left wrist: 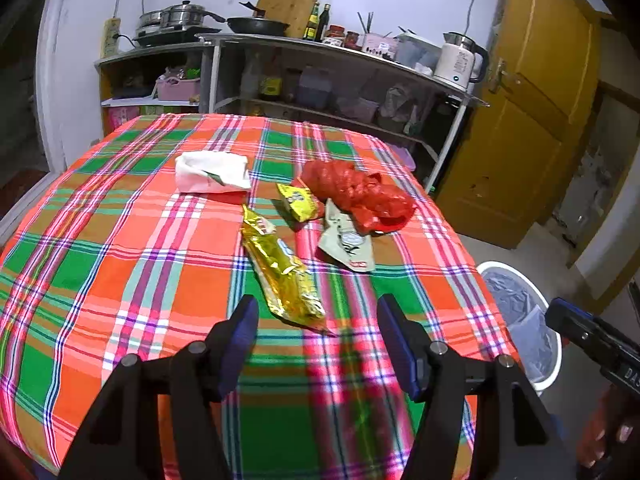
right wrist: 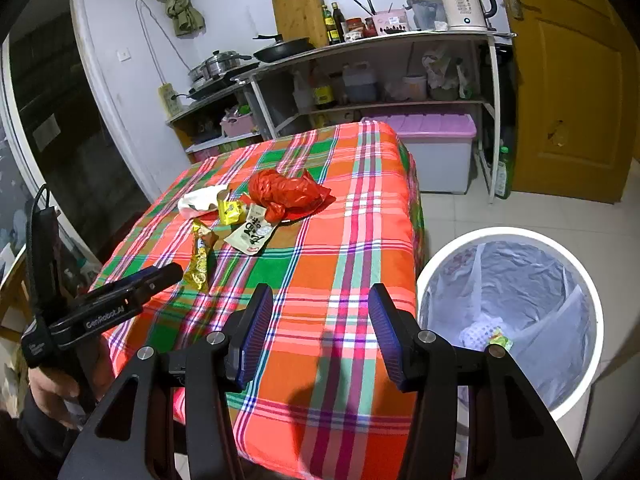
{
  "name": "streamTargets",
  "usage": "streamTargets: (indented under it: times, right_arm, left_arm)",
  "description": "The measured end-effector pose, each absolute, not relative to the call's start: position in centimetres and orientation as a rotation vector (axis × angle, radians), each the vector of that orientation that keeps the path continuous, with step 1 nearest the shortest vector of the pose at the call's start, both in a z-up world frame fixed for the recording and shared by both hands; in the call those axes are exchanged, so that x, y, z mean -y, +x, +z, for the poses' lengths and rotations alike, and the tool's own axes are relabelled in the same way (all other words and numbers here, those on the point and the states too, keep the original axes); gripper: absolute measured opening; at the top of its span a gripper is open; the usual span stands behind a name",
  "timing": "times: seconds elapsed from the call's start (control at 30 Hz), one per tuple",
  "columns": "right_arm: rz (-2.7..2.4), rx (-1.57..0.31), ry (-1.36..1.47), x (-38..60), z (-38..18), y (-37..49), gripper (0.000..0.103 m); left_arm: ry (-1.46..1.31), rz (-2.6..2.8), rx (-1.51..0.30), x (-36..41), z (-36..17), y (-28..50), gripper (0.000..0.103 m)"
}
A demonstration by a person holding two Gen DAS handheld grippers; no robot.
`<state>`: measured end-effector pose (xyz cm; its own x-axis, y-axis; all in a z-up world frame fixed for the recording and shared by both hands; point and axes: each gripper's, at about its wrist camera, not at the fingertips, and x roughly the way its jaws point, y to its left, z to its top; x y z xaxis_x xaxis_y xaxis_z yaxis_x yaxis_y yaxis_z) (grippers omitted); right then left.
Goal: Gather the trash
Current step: 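Move both tools back over the table toward the remaining wrappers, then grasp the gold snack wrapper with the left tool while the right tool grasps the beige packet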
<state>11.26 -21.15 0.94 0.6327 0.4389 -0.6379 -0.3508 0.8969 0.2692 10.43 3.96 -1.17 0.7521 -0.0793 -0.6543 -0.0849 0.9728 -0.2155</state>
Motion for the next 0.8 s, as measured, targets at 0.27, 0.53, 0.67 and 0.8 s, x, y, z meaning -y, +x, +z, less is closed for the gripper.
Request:
streamTargets:
  times: [0.27, 0.53, 0.67, 0.8]
  right_arm:
    - [0.462, -0.781, 0.118, 20.4, 0.2, 12.5, 0.051]
    - [0.464, -0.806, 0.119, 19.7, -0.8, 14.0, 0.051]
    - [0.465, -0.818, 0.117, 19.3, -1.1, 14.7, 0.051]
    - [0.469, -0.825, 0.111, 18.6, -1.3, 15.3, 0.051]
  left_arm:
    - [-0.274, 0.035, -0.759, -5.1, -2.6, 12.5, 0.063]
    - [-0.296, 0.065, -0.821, -5.4, -4.4, 15.1, 0.057]
    - [-0.266, 0.09, -0.822, -5.2, -4.7, 15.6, 0.045]
    - [-0.259, 0.098, -0.814, -5.6, -4.8, 15.4, 0.028]
